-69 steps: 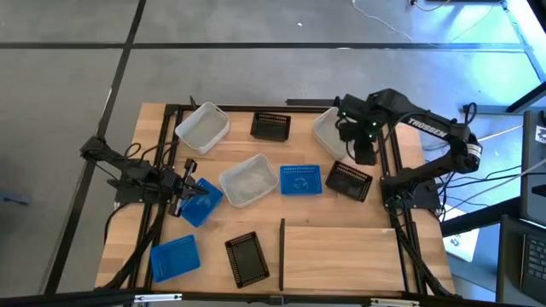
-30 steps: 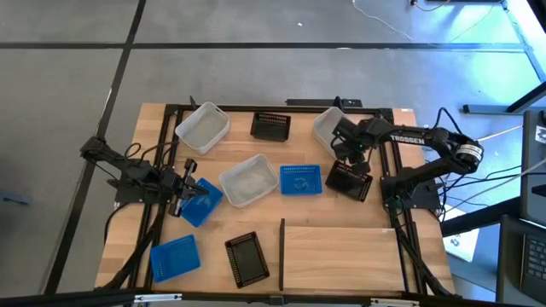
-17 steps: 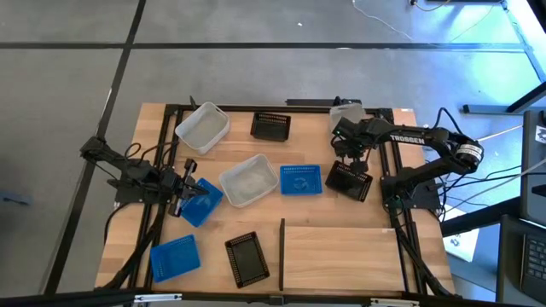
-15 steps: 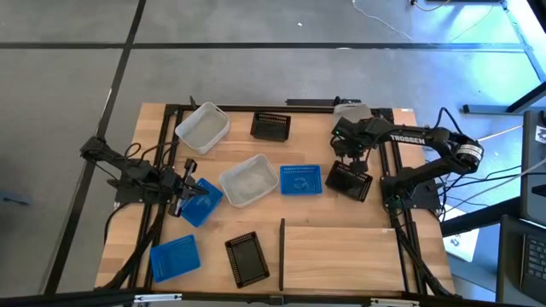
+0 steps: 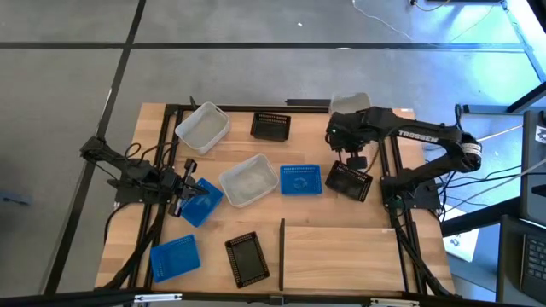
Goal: Stack baskets on shelf by color
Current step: Put the top right gray bin on the shelf
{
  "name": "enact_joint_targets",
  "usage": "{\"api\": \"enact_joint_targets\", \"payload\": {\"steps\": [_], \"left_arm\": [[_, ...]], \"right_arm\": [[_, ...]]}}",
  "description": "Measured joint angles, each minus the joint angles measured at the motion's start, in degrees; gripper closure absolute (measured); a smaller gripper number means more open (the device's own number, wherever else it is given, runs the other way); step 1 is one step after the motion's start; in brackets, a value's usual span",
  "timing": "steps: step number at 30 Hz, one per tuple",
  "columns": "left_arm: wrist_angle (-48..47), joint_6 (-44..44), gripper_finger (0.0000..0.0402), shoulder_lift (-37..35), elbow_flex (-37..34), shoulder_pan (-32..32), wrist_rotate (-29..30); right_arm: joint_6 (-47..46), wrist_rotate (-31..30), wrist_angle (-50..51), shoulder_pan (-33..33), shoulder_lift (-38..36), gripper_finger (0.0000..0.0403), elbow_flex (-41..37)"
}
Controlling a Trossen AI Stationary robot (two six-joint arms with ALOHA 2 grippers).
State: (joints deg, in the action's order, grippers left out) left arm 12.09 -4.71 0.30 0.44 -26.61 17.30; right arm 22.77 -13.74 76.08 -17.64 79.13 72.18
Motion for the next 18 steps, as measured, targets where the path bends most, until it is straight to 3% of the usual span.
{"api": "enact_joint_targets", "payload": {"steps": [5,10,18], "left_arm": [[0.01,0.0,0.0401,-0.01,0.01,0.0,0.0],[0.01,0.0,0.0401,-0.01,0.01,0.0,0.0],[0.01,0.0,0.0401,-0.01,-0.01,0.0,0.0]], "right_arm": [[-9.3,1.06,9.17,9.09,-0.02,0.0403,10.47],[-17.23,8.06,11.85,18.45,-0.04,0.0403,18.13],[-31.89,17.32,11.53,34.17,-0.06,0.0403,22.96]]}}
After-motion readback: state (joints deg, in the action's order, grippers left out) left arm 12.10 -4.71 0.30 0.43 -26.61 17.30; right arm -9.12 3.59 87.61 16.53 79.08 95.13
